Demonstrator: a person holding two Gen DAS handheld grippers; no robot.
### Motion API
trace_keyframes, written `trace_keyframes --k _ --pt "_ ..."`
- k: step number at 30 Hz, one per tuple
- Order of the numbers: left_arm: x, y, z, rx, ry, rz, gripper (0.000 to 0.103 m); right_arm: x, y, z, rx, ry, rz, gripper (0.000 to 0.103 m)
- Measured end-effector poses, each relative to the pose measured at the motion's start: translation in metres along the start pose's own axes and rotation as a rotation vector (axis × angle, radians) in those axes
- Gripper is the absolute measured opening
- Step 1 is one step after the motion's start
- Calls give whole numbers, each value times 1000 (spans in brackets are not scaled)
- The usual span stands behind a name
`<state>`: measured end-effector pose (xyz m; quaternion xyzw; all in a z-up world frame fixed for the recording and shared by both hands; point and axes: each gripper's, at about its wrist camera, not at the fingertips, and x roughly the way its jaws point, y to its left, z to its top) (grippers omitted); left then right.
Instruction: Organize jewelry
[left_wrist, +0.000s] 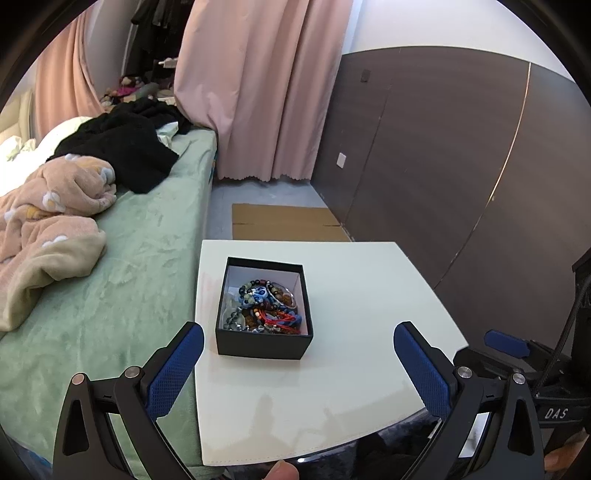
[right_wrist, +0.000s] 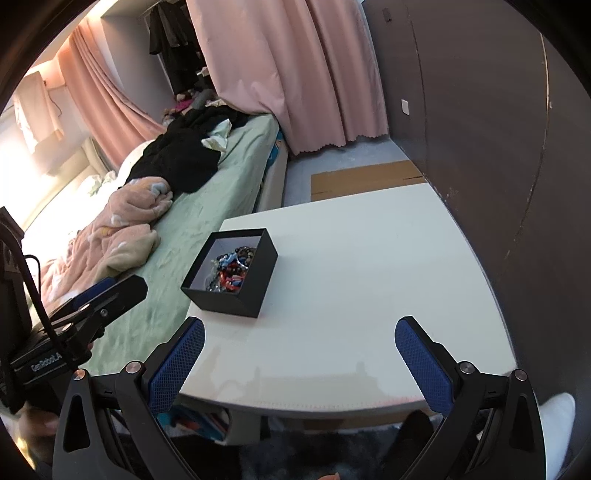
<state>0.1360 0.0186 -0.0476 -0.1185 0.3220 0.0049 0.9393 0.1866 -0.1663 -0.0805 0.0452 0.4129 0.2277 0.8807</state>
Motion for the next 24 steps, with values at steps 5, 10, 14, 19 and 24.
trace_keyframes --k 5,10,14,19,24 --pt "-5 1 2 -6 -15 0 103 -11 3 -2 -2 1 -2 103" --pt "-8 -1 2 2 -24 -2 103 -17 1 -2 14 -3 -8 103" --pt "-10 -1 3 10 -28 -1 103 -20 3 -2 18 -7 -24 103" --pt "-13 -1 5 15 -40 0 103 -23 2 -3 33 3 -38 103" --pt "-14 -2 5 24 -39 -7 103 -32 1 -3 41 -11 -48 103"
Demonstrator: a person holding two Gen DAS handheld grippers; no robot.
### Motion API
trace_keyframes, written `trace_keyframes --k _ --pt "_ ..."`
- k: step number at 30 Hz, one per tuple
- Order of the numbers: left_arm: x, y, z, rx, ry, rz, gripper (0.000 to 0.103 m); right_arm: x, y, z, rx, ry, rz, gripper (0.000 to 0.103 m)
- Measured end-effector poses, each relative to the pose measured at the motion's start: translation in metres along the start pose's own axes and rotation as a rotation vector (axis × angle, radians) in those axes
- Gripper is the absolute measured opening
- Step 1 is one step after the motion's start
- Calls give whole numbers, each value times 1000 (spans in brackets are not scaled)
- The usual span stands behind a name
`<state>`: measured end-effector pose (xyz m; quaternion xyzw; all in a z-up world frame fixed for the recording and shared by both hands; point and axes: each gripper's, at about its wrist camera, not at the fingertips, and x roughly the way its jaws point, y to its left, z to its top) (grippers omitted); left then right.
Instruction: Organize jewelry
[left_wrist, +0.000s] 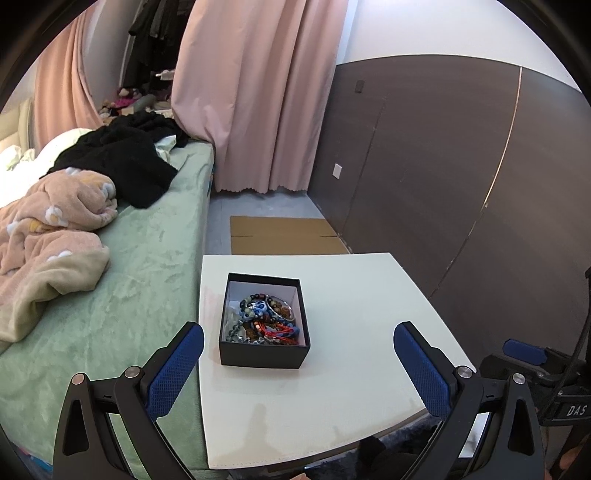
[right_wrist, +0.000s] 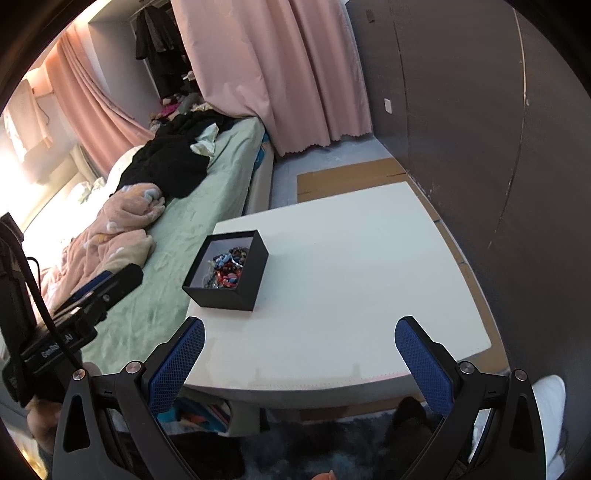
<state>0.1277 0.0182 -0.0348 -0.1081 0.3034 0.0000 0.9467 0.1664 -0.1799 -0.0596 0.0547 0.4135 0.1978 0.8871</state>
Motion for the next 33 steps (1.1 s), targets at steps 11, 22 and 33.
trace_keyframes --k 11,22,33 --pt "-3 -5 -2 18 1 -4 103 -3 -3 -2 16 -9 -16 103" --pt "-3 -5 -2 16 1 -7 103 -4 -3 -2 23 -8 -18 103" --pt "-3 -9 -3 24 -1 -9 103 -3 -8 -2 39 -4 -23 103"
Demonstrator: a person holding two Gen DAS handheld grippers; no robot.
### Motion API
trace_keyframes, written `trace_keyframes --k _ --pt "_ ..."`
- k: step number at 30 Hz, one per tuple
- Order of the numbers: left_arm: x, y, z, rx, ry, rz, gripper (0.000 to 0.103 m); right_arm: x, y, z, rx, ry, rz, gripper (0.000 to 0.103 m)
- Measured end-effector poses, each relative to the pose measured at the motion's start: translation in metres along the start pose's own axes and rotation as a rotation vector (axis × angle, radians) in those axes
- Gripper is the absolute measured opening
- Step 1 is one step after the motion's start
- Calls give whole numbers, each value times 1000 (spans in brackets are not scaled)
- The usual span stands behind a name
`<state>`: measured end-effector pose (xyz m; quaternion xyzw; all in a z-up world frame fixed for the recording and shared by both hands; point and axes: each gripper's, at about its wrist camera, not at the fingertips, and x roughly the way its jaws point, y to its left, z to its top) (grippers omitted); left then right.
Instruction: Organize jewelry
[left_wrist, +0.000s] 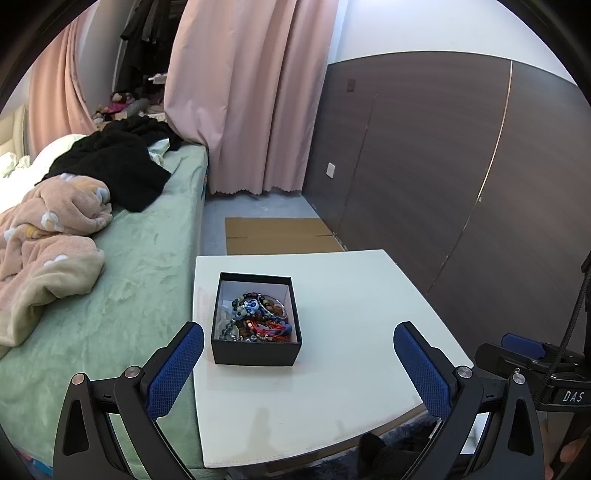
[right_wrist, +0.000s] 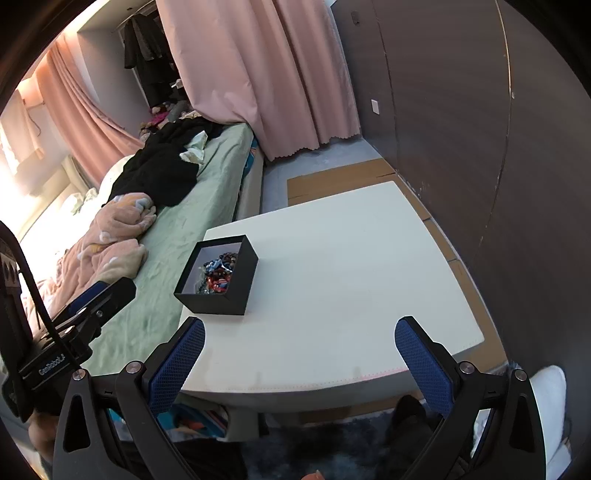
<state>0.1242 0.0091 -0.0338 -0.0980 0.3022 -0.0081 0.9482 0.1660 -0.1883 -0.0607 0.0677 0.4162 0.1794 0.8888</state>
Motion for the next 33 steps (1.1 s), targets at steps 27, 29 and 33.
trace_keyframes --k 27,29,33 --pt "1 -3 -1 7 4 -9 103 2 -2 -3 29 13 0 103" --pt "1 -3 -2 8 5 -9 103 2 -2 -3 29 13 -2 103" --pt "1 -4 -1 12 4 -9 103 2 -2 -3 40 20 8 103"
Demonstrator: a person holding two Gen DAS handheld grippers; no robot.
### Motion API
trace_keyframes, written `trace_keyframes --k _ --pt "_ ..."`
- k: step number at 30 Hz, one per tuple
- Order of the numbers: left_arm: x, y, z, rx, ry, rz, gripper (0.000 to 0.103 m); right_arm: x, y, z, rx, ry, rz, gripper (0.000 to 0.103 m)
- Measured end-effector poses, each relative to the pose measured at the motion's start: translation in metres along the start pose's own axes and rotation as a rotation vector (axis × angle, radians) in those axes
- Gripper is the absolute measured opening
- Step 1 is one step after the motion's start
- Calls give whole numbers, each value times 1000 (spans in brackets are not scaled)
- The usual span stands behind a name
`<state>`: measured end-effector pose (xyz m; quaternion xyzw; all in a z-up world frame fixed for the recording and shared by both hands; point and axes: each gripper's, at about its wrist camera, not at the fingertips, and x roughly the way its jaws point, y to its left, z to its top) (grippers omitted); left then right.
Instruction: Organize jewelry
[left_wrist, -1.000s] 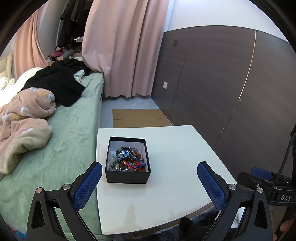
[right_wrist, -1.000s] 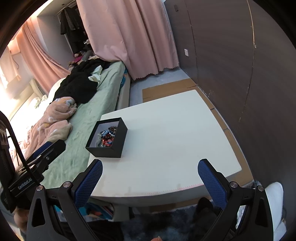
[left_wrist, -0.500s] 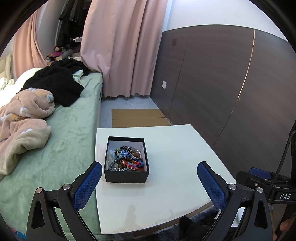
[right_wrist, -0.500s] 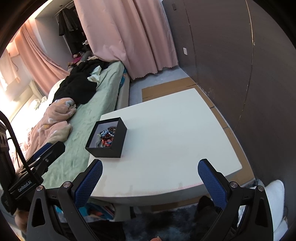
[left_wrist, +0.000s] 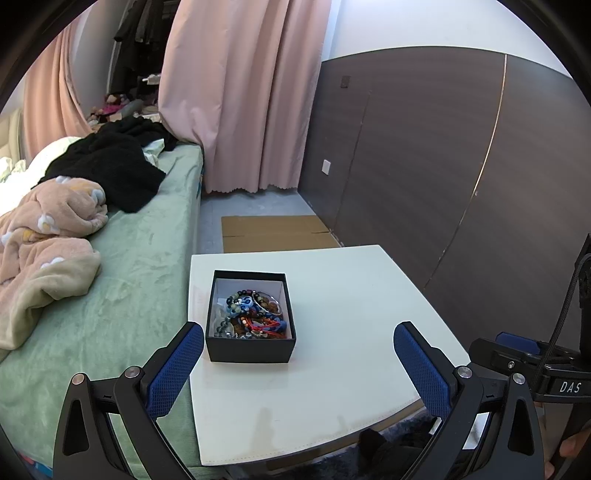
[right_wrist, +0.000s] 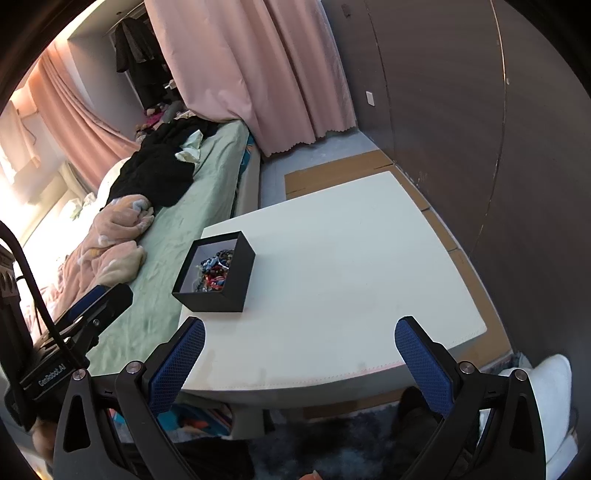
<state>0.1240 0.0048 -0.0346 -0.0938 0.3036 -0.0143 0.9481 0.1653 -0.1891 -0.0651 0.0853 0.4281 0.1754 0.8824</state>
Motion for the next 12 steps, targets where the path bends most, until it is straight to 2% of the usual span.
trace_keyframes --k 12 --pt "-5 -3 -4 25 -2 -6 103 2 -3 -1 16 1 -9 103"
